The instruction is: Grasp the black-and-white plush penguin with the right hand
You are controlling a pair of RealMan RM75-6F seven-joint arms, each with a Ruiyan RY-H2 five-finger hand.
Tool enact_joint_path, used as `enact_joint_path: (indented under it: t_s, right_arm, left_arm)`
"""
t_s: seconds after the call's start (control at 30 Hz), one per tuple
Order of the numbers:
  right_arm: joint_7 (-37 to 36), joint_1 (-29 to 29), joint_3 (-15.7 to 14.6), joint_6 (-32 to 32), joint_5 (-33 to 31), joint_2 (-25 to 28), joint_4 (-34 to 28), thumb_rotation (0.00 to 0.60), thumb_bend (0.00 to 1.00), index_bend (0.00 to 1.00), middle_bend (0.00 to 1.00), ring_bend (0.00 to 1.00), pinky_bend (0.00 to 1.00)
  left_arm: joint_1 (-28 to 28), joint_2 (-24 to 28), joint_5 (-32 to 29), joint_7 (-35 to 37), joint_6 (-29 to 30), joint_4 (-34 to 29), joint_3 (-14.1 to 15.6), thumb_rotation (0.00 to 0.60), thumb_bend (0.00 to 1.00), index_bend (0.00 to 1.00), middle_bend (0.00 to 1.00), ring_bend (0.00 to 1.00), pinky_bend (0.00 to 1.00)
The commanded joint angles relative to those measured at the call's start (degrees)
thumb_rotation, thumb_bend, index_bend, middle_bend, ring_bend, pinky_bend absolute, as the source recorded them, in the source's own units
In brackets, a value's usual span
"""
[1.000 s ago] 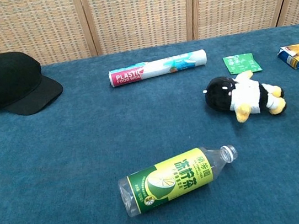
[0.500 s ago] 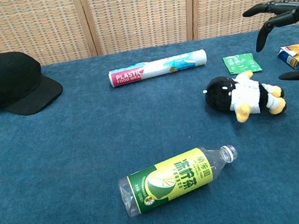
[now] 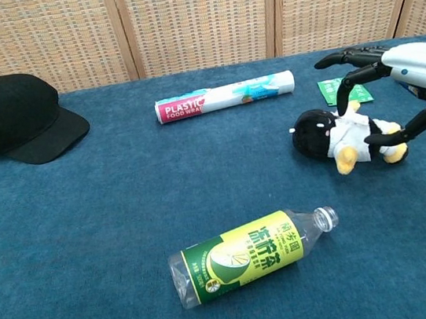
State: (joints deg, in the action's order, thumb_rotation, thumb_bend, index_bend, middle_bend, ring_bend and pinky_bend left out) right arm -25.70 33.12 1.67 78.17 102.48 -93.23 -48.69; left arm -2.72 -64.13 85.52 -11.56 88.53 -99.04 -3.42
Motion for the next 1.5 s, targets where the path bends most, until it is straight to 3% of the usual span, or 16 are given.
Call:
enact_joint_path:
  t_s: [0.03, 0.5, 1.5]
  right_arm:
    - [-0.7, 0.4, -0.3, -0.3, -0.5, -0.9, 1.0, 0.6, 0.45, 0.47, 0.14, 0.0, 0.12]
    - [-1.0, 0.9, -2.3, -1.9, -1.8, -3.6, 4.4, 0.6, 0.45, 0.42, 0.12, 0.0, 0.1]
    - [-5.8, 1.5, -4.5, -4.1, -4.1, -8.2, 12.8, 0.6, 0.46, 0.46, 0.13, 0.0, 0.09]
  left_arm:
    - [0.0, 0.0, 0.0, 0.1, 0.0, 0.0, 0.0, 0.6, 0.0, 0.0, 0.0, 0.0, 0.0]
    - [-0.2, 0.0, -0.2, 0.4, -0.2, 0.2, 0.1, 0.6, 0.01, 0.0, 0.0, 0.0, 0.0]
    - [-0.4, -0.4, -0.9, -0.4, -0.6, 0.3, 0.1, 0.6, 0.0, 0.0, 0.0, 0.0, 0.0]
